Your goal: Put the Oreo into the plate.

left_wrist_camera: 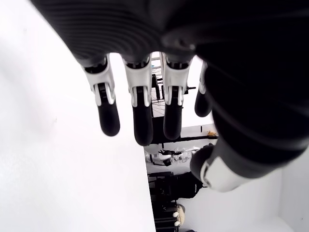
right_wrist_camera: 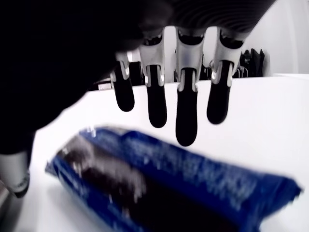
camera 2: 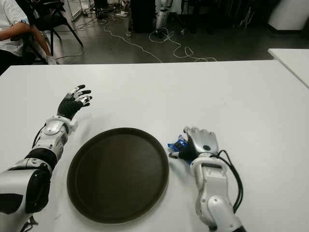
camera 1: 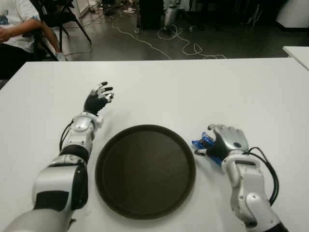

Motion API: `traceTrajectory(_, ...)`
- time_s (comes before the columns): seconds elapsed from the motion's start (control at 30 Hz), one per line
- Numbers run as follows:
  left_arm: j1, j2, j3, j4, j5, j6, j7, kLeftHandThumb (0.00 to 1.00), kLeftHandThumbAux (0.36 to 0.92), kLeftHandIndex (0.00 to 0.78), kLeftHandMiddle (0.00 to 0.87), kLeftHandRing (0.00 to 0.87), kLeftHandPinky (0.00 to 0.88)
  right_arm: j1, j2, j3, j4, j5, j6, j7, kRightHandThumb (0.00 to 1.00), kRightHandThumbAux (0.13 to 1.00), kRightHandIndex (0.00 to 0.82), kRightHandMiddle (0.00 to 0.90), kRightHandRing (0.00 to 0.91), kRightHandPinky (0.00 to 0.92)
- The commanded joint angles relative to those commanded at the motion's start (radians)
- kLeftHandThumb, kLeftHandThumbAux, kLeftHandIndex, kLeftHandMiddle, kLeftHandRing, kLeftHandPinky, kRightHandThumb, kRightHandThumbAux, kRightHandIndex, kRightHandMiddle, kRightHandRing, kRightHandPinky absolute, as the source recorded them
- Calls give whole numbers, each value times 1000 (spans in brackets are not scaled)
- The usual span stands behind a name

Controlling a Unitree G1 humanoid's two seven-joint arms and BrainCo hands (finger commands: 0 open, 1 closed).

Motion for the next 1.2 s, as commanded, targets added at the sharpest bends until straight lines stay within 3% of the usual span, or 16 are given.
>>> traceTrajectory(0.4,0,6,-2,1,1,-2,-4,15,730,117,204,206,206,-14,15,49,44,-5,21,-8,0,509,188,240,254,261)
traceTrajectory(0.73,2,5,-4,-1,2,-3,5,3,743,115,208,212,223,-93,17,56,278,75,-17,-132,0,496,233,272,278,268)
traceTrajectory(1.2,2,5,2,-2,-9,1,-3,20,728,119,212,213,215,-91,14,77,249,77,12,-130,0,509,284,292,308,307)
